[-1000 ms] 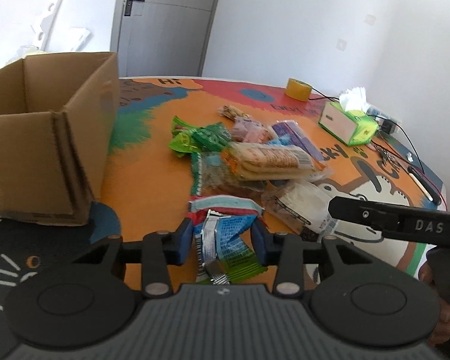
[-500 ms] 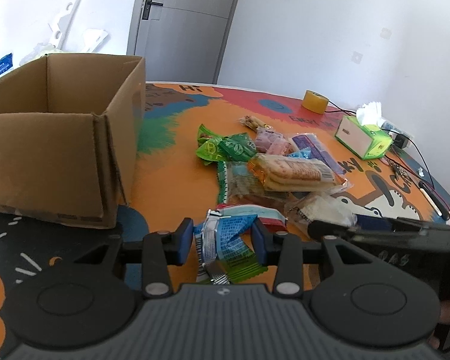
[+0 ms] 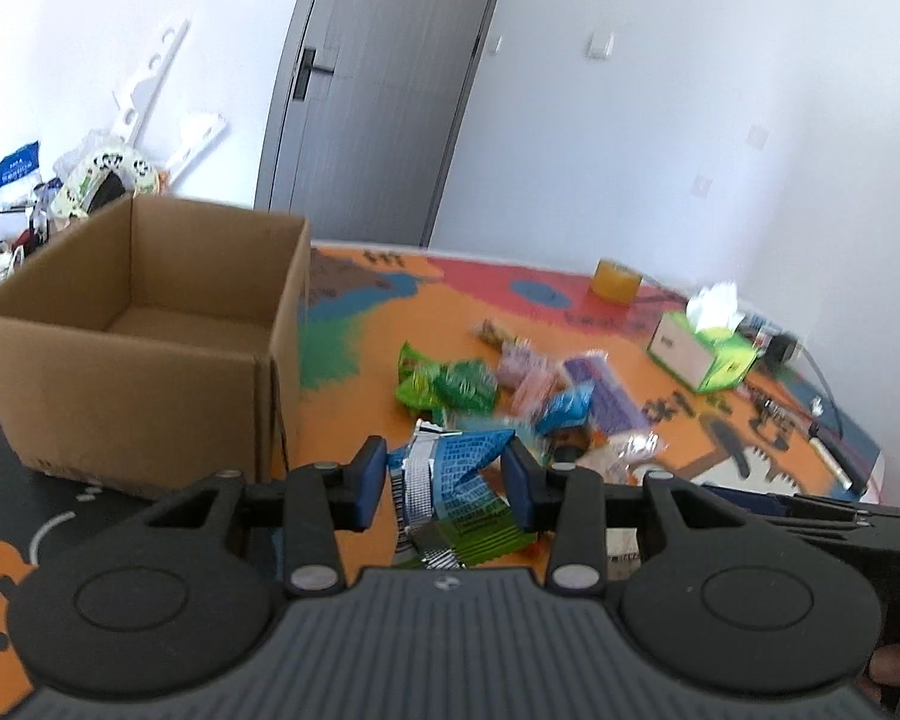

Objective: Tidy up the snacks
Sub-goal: 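Carry the blue-green bag with the left gripper while the right carries the bread pack into the box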

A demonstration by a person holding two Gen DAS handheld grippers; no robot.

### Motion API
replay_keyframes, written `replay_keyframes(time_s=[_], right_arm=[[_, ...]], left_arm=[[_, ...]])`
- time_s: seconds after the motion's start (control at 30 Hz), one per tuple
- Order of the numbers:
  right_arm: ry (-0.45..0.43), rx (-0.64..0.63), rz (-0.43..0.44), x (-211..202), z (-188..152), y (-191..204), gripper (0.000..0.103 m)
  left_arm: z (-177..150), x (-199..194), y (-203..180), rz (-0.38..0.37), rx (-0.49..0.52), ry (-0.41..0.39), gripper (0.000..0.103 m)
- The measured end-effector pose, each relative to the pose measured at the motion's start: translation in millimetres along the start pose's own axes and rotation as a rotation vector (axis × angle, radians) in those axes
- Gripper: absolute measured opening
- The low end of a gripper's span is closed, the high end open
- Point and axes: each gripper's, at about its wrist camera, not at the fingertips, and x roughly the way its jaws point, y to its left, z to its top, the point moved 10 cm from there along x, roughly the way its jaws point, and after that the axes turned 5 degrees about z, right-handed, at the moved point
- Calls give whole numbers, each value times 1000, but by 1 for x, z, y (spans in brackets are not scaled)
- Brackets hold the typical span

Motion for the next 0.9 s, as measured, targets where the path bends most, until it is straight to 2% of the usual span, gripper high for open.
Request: replay_keyframes(time_s=[0.2, 0.23, 0.57, 0.9], right_arm=[[-41, -13, 14, -9, 14, 9, 44], [-45, -13, 19, -8, 16, 9, 32], [-44, 28, 31, -7, 15, 6, 31], [-110, 26, 77, -15, 41, 16, 30]], left_arm=[[13, -10, 6, 11, -1, -32, 40], [15, -12, 7, 11, -4, -38, 41], [27, -18, 23, 32, -32, -72, 41], [47, -25, 48, 85, -46, -122, 41]])
